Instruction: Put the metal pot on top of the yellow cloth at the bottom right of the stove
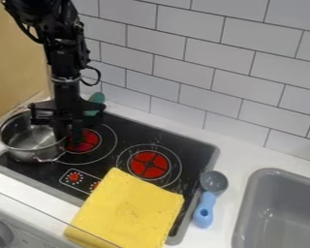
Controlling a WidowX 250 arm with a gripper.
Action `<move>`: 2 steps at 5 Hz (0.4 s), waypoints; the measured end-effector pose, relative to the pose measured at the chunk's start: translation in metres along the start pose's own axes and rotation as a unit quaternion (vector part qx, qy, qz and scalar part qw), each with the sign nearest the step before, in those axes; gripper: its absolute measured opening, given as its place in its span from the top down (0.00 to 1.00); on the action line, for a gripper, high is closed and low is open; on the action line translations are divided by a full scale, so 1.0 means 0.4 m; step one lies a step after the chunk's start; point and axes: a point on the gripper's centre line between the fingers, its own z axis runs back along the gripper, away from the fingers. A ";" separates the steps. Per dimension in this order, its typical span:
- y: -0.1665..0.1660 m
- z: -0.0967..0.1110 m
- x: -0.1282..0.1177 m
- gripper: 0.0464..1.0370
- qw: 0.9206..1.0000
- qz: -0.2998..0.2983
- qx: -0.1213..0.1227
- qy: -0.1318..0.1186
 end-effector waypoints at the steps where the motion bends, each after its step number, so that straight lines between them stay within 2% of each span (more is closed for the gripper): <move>1: 0.008 0.041 -0.004 0.97 1.000 -0.017 0.008 -0.011; 2: 0.019 0.090 -0.010 0.98 0.999 -0.013 0.037 -0.033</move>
